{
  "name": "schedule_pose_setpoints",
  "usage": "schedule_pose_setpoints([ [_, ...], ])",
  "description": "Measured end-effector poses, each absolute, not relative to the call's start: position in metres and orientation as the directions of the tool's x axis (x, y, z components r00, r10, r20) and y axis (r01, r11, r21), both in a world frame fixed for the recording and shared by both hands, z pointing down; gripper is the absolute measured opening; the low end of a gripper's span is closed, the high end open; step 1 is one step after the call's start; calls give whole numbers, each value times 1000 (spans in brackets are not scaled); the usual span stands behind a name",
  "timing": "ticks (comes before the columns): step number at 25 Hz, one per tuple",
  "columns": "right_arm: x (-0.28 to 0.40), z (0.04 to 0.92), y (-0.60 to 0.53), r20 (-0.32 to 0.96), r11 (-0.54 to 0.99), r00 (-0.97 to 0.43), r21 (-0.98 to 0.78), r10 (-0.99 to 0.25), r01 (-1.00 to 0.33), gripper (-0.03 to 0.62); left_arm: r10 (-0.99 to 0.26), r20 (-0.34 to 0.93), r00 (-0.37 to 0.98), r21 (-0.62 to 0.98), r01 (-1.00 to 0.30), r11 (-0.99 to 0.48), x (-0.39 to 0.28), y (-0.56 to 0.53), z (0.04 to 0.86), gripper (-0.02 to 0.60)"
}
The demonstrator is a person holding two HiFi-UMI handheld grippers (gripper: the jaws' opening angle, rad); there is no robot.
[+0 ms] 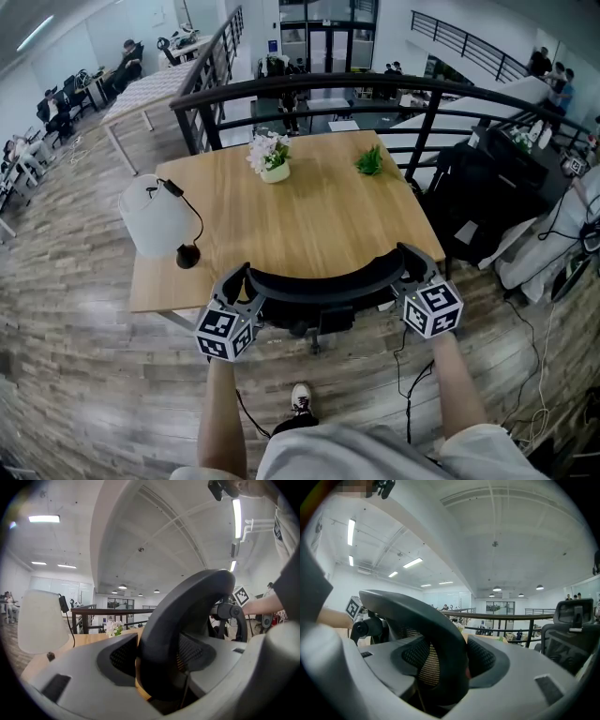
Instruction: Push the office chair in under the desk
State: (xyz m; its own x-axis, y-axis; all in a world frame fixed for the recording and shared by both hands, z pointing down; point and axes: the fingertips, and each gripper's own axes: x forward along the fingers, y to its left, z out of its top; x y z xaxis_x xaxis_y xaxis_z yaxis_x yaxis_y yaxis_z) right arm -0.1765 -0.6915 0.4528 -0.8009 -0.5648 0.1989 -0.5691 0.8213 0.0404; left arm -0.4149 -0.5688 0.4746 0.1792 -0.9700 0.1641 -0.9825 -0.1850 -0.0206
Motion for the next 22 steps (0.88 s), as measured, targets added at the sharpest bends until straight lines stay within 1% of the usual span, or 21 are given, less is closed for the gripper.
schedule_pose_setpoints([
  [6,-175,452,-709,185,821,-803,41,-566,-570,275,-974,172,148,-17,-988,-153,-409,-578,474,299],
  [13,-174,452,-709,151,819,-806,39,-572,-573,275,-972,178,151,-16,-988,-156,-408,-579,474,299],
  [22,-165,452,-703,209,828,-807,30,-553,-560,279,-973,159,167,8,-986,-168,-405,-576,473,308],
])
